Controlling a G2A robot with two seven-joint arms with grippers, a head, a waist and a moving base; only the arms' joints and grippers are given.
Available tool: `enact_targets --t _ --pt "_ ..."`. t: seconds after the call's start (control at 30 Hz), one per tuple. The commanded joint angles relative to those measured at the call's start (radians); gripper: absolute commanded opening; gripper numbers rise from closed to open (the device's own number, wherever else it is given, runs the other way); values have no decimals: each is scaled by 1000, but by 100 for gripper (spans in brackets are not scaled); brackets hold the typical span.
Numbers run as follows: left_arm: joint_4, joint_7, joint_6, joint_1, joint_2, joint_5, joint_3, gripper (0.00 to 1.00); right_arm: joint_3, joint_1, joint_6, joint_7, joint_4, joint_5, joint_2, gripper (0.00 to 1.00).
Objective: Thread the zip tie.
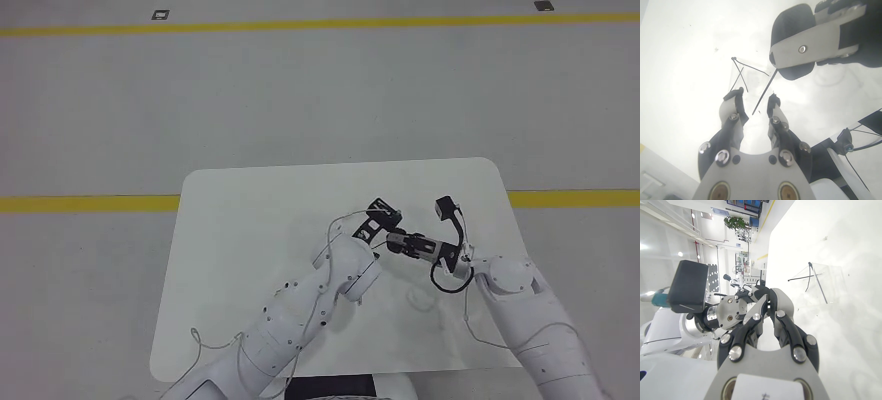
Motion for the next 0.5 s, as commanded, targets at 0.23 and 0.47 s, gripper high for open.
enact_targets --t 0.23,0.47 --pt "-54 46 10 56 16 -319 -166 100 65 -28 -16 -30 -15 59 5 0" --pt "-3 156 -22 102 23 -772 -308 100 120 -70 -16 -33 -75 96 -4 0"
